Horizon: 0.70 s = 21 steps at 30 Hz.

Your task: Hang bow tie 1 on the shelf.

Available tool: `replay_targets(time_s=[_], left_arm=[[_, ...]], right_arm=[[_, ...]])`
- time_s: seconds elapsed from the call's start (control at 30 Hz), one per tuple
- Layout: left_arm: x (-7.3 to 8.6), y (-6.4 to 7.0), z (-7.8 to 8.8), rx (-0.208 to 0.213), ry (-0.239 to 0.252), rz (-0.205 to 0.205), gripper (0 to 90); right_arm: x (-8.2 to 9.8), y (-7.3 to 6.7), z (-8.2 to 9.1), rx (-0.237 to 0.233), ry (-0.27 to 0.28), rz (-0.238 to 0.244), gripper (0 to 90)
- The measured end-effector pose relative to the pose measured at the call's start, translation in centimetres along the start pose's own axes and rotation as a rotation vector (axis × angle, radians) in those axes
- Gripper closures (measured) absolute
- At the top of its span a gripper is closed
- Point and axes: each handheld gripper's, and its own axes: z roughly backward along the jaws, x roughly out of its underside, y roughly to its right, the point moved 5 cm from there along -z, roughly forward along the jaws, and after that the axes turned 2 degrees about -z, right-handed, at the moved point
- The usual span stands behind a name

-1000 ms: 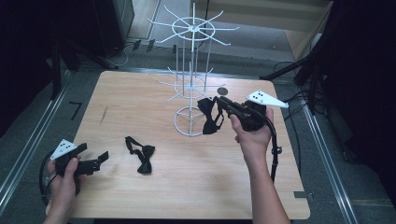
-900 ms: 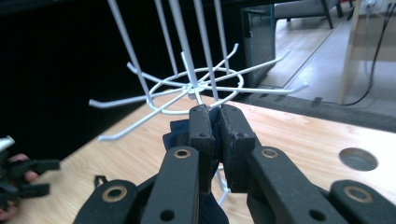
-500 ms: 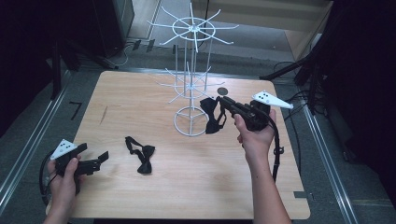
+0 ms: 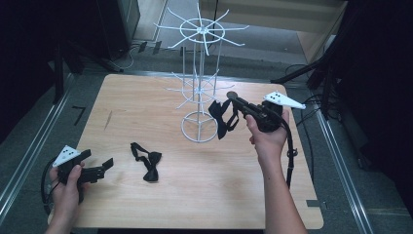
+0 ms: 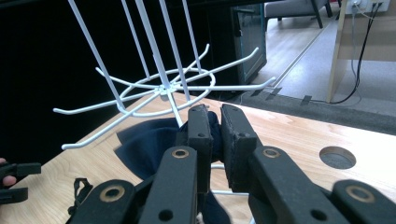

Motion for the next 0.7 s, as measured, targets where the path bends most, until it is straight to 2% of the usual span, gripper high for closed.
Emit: replay_targets(time_s=[0.13,0.3,0.47,0.7], left_arm=[[0.0,0.0,0.0,0.000,-0.002,0.001,0.2],[0.0,0.0,0.0,0.000,0.000,-0.001,0.2],[0.0,0.0,0.0,0.000,0.000,-0.002,0.2],[0.0,0.0,0.0,0.001,0.004,0.000,0.2]], right_arm=[[0.2,-0.1,-0.4,0.000,0.001,0.002,84.5],[0.4,0.1,-0.7,0.002,0.005,-0.014,84.4],[1.1,0.6,-1.5,0.003,-0.016,-0.037,84.3],[1.9,0.4,-2.5,0.000,-0.020,-0.053,84.3]])
